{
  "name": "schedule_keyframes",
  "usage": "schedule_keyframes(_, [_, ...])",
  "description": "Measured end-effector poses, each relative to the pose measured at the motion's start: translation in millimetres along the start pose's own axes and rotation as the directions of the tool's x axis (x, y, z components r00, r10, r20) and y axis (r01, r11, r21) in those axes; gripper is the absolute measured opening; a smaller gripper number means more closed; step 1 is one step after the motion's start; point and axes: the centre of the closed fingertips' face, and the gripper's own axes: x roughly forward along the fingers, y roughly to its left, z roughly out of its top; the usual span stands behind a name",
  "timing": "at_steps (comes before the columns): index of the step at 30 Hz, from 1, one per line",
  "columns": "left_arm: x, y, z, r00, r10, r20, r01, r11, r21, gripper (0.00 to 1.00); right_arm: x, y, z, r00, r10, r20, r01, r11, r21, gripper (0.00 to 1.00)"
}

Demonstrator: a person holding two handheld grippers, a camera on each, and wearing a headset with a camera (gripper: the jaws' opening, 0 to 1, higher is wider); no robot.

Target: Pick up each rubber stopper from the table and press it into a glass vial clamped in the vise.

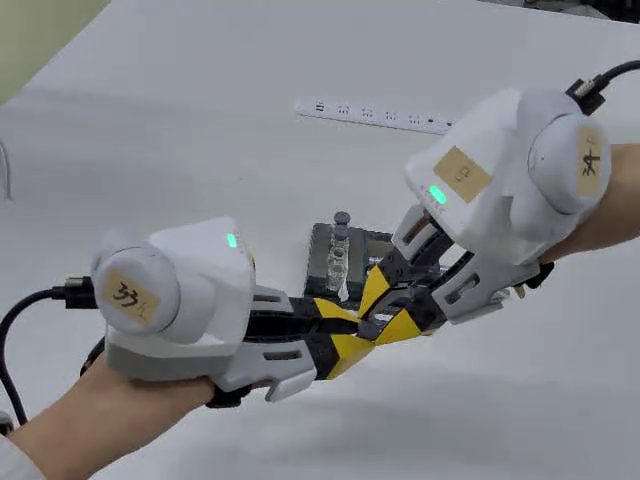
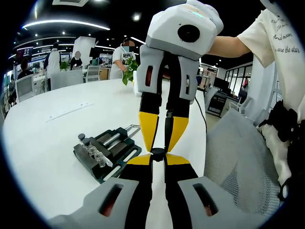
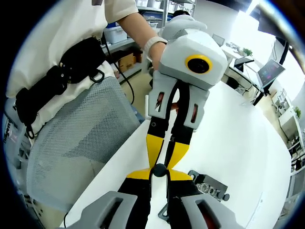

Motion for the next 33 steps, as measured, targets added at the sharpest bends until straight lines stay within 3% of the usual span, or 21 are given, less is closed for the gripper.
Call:
schedule_keyframes(17, [-0.6,0.1,-1.2,0.9995,-0.028,-0.016,0.028,1.0,-0.008,0.04,0.4,0.9,1.3,1.0,-0.002,-0.005,0.002,0.999,-0.054,0.07])
schedule_keyframes(33, [1.6,-1.5,-4.8,0.9997,-0.015,-0.016,0.015,1.0,-0.006,0.06,3.8,1.5,-1.3,0.9999,0.011,-0.009,-0.011,0.999,-0.035,0.06])
